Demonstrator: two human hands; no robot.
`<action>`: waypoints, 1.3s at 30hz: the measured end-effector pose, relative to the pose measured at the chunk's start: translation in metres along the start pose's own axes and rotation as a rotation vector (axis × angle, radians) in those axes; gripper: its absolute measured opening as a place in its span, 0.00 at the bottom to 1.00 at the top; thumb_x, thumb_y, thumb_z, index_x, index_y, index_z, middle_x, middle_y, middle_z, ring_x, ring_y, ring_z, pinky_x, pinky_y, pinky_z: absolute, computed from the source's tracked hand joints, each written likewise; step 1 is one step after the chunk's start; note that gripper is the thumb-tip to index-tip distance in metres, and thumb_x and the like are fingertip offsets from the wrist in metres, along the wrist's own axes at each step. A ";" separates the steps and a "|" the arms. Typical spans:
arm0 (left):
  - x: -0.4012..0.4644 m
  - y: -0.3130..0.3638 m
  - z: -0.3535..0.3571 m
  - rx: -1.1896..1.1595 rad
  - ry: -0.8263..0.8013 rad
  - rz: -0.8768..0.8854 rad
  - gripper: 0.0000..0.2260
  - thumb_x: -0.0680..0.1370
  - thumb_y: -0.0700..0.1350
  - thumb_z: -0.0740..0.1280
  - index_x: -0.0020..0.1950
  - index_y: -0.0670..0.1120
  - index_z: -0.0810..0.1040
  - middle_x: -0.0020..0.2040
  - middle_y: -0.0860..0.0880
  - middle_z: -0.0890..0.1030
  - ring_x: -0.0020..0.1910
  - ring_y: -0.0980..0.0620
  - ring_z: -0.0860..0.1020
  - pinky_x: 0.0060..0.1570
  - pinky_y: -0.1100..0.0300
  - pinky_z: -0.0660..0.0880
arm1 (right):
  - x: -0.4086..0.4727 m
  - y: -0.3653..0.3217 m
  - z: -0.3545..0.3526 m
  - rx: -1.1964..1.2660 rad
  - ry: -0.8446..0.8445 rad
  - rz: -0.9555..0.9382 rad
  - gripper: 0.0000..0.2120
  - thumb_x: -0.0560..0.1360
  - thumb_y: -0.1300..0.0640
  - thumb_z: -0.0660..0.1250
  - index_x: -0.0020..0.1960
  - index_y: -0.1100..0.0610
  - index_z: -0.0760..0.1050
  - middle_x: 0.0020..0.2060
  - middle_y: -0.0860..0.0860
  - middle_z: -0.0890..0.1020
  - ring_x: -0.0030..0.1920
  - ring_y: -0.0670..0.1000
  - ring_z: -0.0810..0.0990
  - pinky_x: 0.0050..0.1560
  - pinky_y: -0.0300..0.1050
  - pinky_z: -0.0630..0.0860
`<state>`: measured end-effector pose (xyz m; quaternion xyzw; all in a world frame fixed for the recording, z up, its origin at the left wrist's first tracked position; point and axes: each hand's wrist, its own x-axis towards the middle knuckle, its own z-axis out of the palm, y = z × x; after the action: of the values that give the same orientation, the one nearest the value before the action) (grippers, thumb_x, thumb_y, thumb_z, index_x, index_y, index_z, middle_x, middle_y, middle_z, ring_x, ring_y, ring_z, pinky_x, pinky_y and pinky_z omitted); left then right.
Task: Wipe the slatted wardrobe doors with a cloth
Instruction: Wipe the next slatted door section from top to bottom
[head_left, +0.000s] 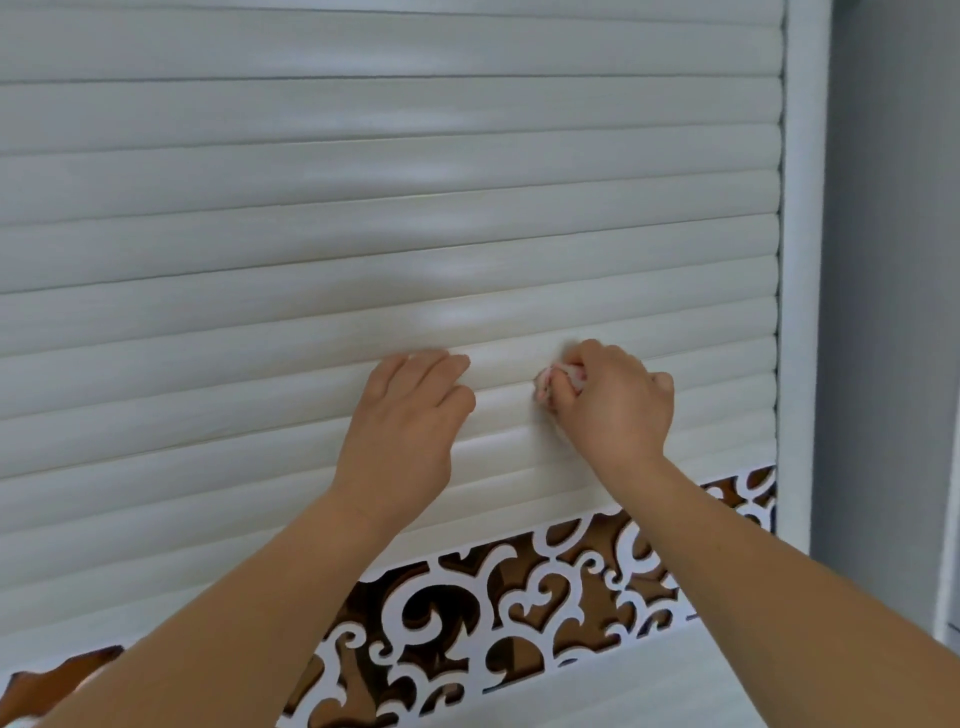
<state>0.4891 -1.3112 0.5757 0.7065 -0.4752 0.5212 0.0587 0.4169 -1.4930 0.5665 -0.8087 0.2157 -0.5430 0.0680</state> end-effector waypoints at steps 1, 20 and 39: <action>0.001 0.003 0.003 -0.006 -0.006 0.002 0.15 0.67 0.33 0.54 0.42 0.42 0.78 0.58 0.43 0.79 0.61 0.43 0.71 0.62 0.47 0.64 | 0.004 0.011 -0.002 0.006 -0.002 0.042 0.09 0.77 0.50 0.59 0.52 0.51 0.75 0.44 0.48 0.79 0.48 0.52 0.77 0.46 0.46 0.58; 0.007 0.014 0.010 -0.061 -0.008 -0.020 0.14 0.60 0.23 0.68 0.32 0.42 0.76 0.58 0.38 0.79 0.60 0.38 0.75 0.62 0.38 0.61 | -0.009 0.059 0.024 0.335 0.196 0.479 0.14 0.77 0.40 0.60 0.52 0.46 0.80 0.47 0.48 0.80 0.45 0.52 0.78 0.52 0.49 0.72; 0.005 0.008 0.006 -0.090 -0.057 0.007 0.15 0.57 0.23 0.70 0.30 0.43 0.76 0.59 0.39 0.78 0.61 0.38 0.75 0.63 0.39 0.60 | -0.024 0.065 0.015 0.153 0.060 0.359 0.11 0.77 0.50 0.64 0.58 0.48 0.75 0.53 0.52 0.75 0.50 0.55 0.76 0.50 0.48 0.65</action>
<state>0.4871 -1.3222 0.5735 0.7160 -0.5022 0.4791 0.0749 0.4051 -1.5428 0.5175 -0.7333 0.3165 -0.5607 0.2185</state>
